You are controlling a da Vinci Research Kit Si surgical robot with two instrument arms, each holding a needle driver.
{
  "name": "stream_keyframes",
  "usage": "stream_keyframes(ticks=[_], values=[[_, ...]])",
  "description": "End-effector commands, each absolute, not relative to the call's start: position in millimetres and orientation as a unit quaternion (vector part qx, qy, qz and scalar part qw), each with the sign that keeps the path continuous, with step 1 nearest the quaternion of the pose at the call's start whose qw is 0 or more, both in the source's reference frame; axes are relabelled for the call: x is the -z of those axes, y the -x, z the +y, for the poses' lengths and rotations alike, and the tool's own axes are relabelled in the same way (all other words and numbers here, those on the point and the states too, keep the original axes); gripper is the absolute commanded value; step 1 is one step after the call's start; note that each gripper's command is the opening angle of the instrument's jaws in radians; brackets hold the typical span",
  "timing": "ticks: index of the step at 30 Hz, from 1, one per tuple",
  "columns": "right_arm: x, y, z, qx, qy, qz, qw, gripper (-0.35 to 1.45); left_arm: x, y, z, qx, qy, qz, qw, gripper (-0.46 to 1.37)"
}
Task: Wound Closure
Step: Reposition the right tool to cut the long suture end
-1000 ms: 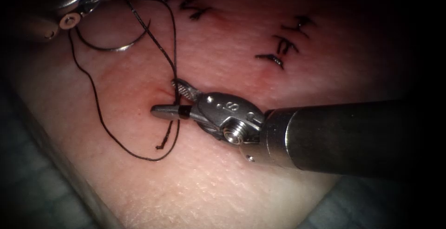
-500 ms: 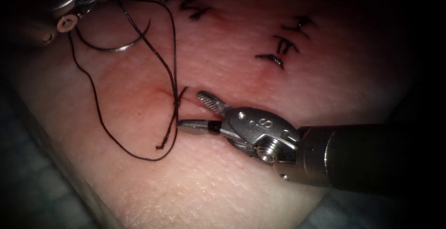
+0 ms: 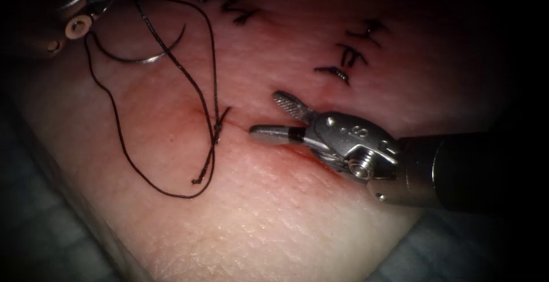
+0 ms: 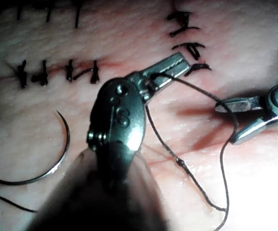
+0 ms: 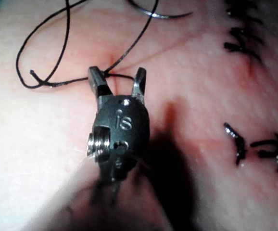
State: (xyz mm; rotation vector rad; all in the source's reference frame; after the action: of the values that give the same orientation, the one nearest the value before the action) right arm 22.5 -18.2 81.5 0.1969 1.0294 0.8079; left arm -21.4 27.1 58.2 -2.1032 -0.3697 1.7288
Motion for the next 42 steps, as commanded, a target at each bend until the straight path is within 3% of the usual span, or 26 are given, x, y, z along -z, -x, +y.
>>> stream_keyframes(ticks=[1,18,42], values=[[-82.1,-22.9,-18.2,-0.375,-0.090,0.479,0.789,1.15,-57.9,21.4,27.1,-0.617,0.752,-0.134,0.192,-0.35],[-87.7,-30.2,-18.7,-0.378,-0.070,0.475,0.792,1.18,-55.4,21.4,27.9,-0.616,0.756,-0.125,0.185,-0.35],[-89.8,-32.0,-18.3,-0.378,-0.061,0.465,0.798,1.17,-53.2,21.4,27.9,-0.616,0.757,-0.117,0.182,-0.35]])
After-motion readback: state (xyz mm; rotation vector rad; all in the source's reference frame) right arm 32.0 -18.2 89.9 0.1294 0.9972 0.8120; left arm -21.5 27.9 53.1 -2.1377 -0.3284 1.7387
